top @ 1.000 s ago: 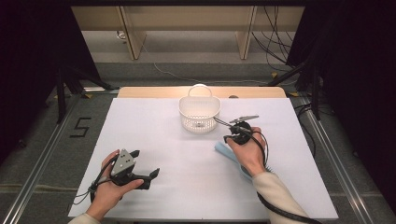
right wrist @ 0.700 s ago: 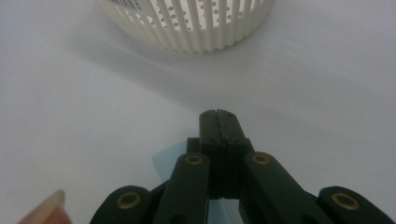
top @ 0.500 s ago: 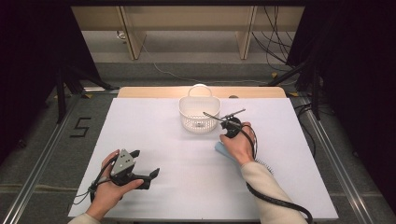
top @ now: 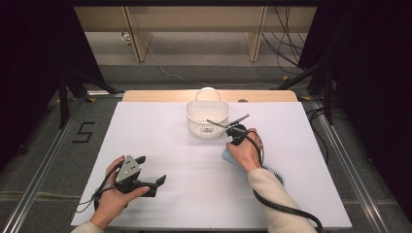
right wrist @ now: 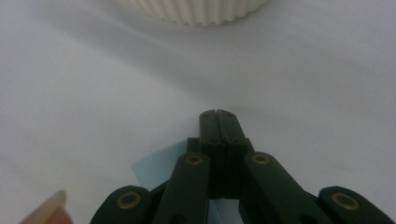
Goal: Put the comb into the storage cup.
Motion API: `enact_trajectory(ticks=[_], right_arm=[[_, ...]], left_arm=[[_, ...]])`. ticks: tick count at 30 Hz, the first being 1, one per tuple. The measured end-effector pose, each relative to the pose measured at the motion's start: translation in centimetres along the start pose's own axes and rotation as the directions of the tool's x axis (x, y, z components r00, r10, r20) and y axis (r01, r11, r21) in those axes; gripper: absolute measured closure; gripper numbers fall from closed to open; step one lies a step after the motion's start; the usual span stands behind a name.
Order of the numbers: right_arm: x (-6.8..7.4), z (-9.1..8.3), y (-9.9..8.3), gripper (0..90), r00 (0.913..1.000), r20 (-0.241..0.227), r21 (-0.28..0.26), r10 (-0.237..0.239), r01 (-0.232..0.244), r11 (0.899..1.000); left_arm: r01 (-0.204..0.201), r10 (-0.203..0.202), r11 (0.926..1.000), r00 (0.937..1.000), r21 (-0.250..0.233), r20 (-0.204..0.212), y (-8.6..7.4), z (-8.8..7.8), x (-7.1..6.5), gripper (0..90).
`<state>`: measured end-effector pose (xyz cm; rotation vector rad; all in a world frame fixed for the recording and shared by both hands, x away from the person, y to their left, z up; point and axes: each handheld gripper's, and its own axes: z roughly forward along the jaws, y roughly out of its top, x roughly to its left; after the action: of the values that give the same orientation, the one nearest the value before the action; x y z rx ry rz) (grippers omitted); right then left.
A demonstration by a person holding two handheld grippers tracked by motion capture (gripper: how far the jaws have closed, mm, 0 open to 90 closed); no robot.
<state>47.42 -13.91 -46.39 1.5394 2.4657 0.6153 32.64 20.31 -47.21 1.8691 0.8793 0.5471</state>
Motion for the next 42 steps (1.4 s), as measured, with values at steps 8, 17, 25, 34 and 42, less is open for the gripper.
enact_trajectory(ticks=[8, 17, 25, 34, 42], right_arm=[[1.2, -0.3, -0.6, 90.0, 0.9991, -0.011, 0.062, -0.041, 0.041, 0.997], [2.4, -0.9, -1.8, 90.0, 0.9937, -0.043, 0.108, -0.103, 0.107, 0.988], [3.8, -1.6, -3.2, 90.0, 0.9833, -0.083, 0.163, -0.161, 0.173, 0.971], [5.4, -2.5, -5.0, 90.0, 0.9658, -0.126, 0.203, -0.227, 0.249, 0.947], [6.0, -3.0, -6.2, 90.0, 0.9512, -0.159, 0.214, -0.265, 0.295, 0.931]], left_arm=[[-0.001, 0.001, 1.0, 1.0, 0.0, 0.0, 0.0, 0.0, 0.0, 1.6], [0.001, -0.001, 1.0, 1.0, 0.001, 0.002, 0.0, 0.0, 0.0, 1.6], [0.0, 0.0, 1.0, 1.0, 0.002, -0.001, 0.0, 0.0, 0.0, 1.6], [-0.001, 0.001, 1.0, 1.0, 0.003, 0.0, 0.0, 0.0, 0.0, 1.6], [-0.002, 0.002, 1.0, 1.0, 0.003, 0.001, 0.0, 0.0, 0.0, 1.6]])
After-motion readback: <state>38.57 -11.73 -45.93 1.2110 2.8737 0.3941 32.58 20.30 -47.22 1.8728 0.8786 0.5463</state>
